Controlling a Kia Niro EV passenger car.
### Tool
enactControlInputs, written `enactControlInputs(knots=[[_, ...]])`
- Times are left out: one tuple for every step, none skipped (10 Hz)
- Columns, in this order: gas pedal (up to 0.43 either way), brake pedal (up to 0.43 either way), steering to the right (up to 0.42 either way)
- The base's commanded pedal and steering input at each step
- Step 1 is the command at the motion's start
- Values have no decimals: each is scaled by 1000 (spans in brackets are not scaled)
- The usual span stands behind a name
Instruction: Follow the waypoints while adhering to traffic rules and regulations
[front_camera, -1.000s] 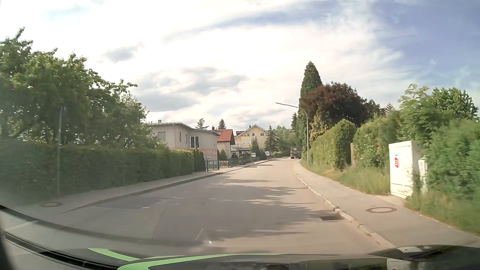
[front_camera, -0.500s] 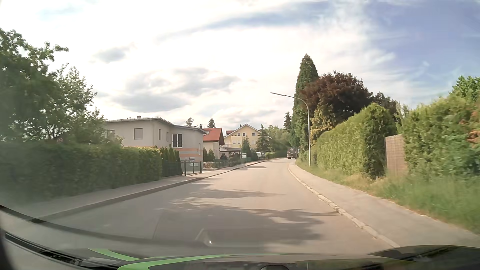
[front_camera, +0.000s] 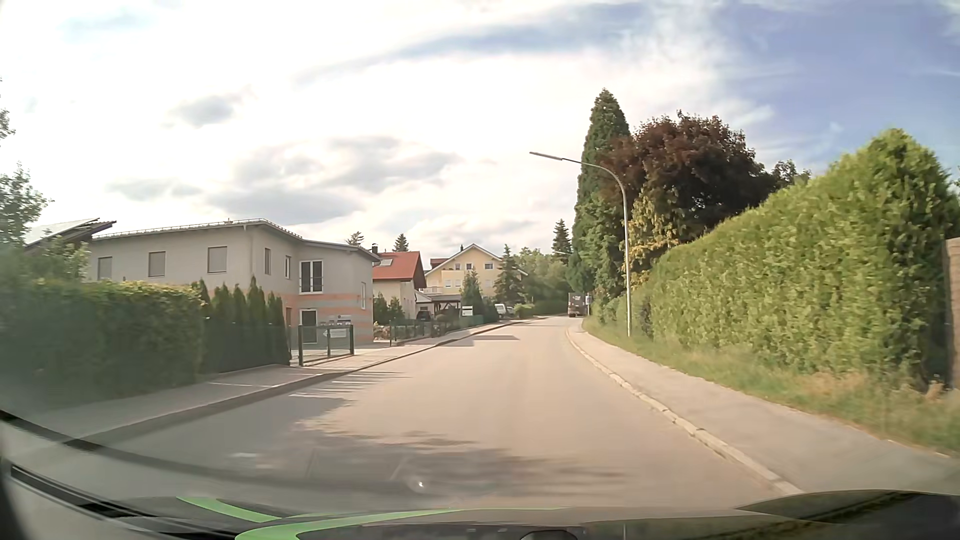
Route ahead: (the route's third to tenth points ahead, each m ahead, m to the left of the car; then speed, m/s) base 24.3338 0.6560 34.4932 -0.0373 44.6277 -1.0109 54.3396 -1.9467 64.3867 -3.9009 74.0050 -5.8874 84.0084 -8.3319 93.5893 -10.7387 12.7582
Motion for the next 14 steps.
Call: enactControlInputs(knots=[[118, 0, 20], [118, 0, 19], [118, 0, 18], [118, 0, 17], [118, 0, 15], [118, 0, 13], [130, 0, 12], [130, 0, 11], [130, 0, 11], [130, 0, 11], [130, 0, 11], [130, 0, 10], [130, 0, 8], [130, 0, 7]])
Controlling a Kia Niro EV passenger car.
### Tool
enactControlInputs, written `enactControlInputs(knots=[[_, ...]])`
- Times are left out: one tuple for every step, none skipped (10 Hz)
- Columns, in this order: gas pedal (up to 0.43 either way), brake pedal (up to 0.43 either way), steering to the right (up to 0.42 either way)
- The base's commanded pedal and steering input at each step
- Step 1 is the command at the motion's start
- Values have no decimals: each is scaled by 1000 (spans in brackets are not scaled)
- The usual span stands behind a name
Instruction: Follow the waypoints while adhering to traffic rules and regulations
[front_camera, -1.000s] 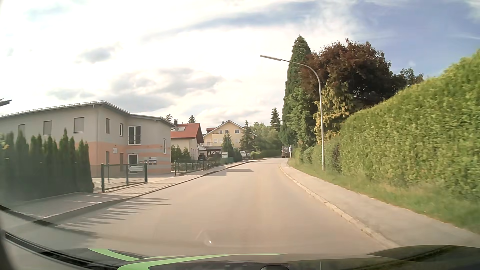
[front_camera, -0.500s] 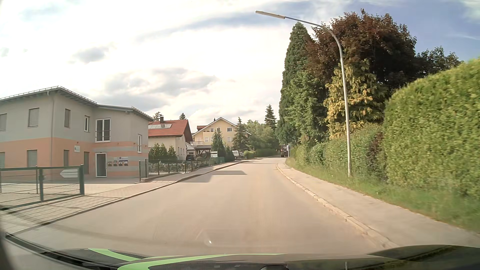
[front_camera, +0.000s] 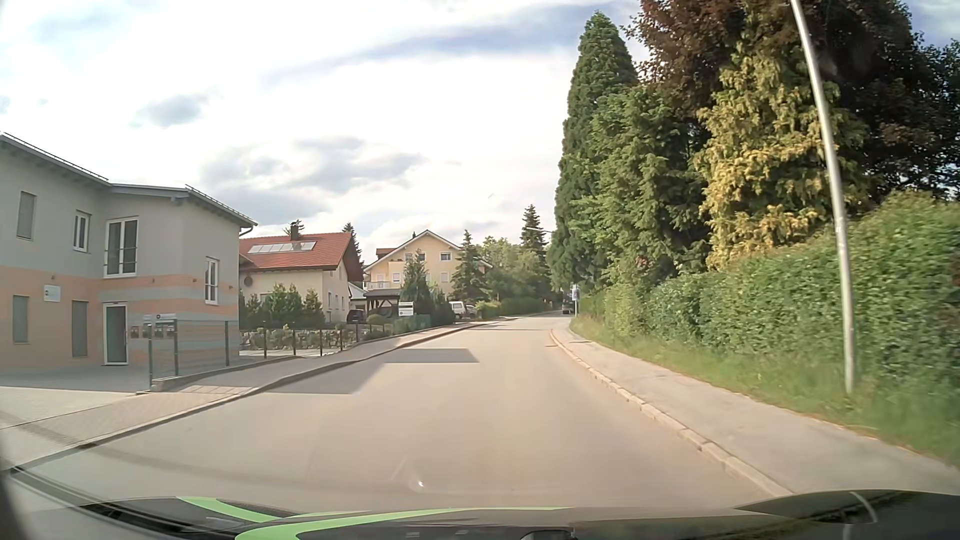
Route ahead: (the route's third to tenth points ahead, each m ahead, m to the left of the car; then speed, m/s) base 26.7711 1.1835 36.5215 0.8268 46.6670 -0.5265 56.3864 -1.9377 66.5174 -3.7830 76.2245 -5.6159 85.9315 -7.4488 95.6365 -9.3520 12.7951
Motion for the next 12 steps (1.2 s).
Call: enactControlInputs(knots=[[138, 0, 7], [138, 0, 6], [138, 0, 6], [138, 0, 5], [138, 0, 5], [138, 0, 5], [138, 0, 4], [138, 0, 4], [138, 0, 4], [138, 0, 4], [138, 0, 4], [138, 0, 4]])
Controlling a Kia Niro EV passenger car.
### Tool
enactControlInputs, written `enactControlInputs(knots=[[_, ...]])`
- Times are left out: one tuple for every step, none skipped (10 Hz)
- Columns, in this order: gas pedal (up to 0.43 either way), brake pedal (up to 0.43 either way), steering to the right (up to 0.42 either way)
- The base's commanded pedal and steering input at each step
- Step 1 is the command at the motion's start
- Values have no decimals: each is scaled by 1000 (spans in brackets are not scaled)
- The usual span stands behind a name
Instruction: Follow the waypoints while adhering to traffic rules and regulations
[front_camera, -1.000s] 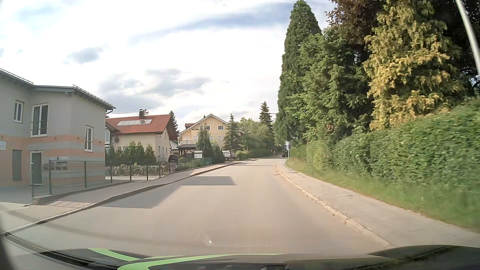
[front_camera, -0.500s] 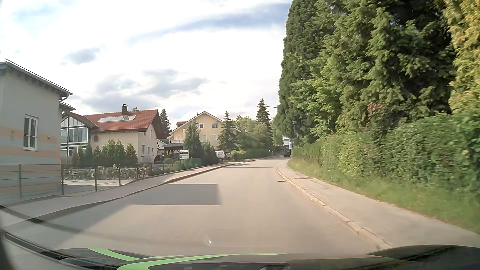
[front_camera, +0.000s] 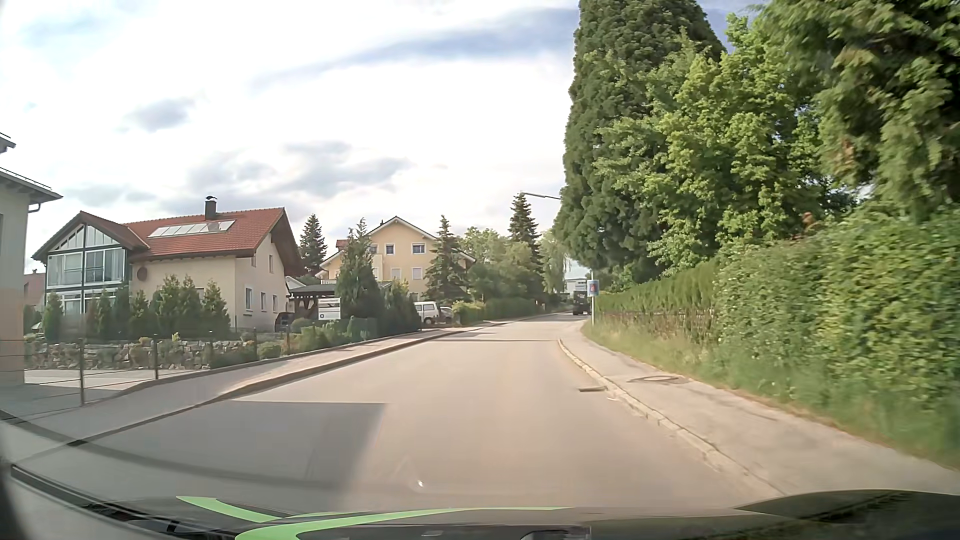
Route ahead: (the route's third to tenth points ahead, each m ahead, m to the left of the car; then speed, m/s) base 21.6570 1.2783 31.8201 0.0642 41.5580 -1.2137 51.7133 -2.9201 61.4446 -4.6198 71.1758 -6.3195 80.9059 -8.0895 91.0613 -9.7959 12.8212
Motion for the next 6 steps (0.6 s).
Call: enactControlInputs(knots=[[138, 0, 4], [138, 0, 4], [138, 0, 4], [138, 0, 4], [138, 0, 4], [138, 0, 6]])
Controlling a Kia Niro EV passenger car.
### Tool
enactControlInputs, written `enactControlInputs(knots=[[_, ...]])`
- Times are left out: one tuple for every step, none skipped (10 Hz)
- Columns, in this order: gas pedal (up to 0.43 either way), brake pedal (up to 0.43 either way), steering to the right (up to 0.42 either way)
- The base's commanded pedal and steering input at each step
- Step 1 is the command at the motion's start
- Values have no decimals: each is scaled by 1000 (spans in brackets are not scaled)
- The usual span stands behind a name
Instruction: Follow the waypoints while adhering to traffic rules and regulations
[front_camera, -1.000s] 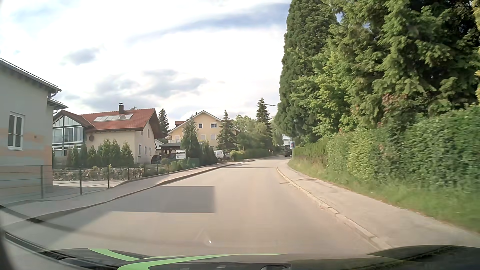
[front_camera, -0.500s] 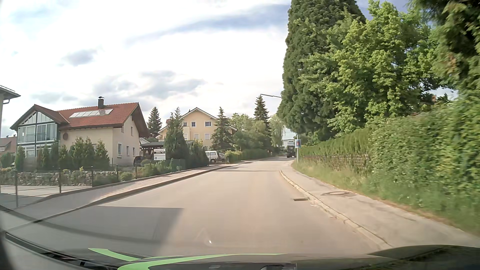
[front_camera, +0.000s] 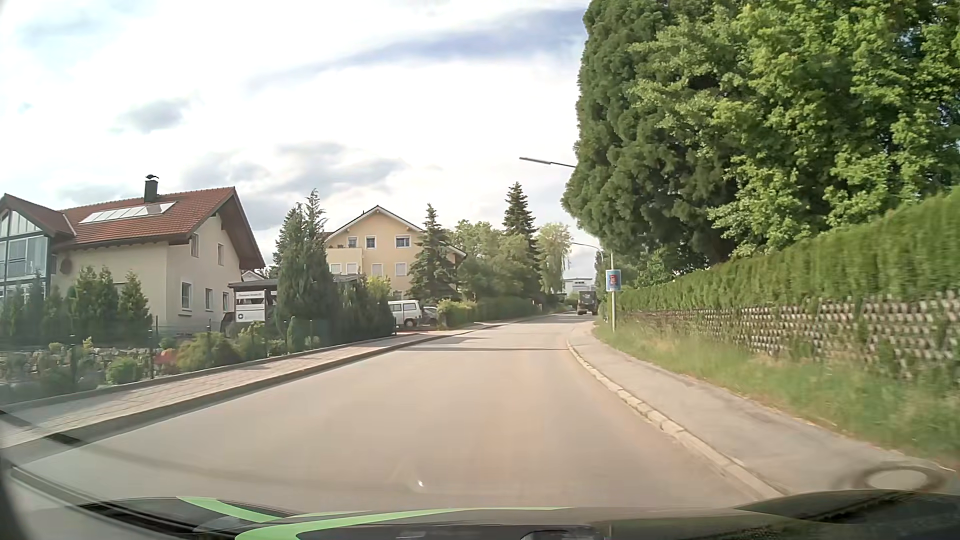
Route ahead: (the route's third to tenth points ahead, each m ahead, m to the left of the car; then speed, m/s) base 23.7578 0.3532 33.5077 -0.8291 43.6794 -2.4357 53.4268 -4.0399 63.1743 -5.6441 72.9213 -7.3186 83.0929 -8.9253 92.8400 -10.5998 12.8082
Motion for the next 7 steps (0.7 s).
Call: enactControlInputs(knots=[[138, 0, 8], [138, 0, 9], [138, 0, 9], [138, 0, 9], [138, 0, 9], [138, 0, 10], [138, 0, 11]])
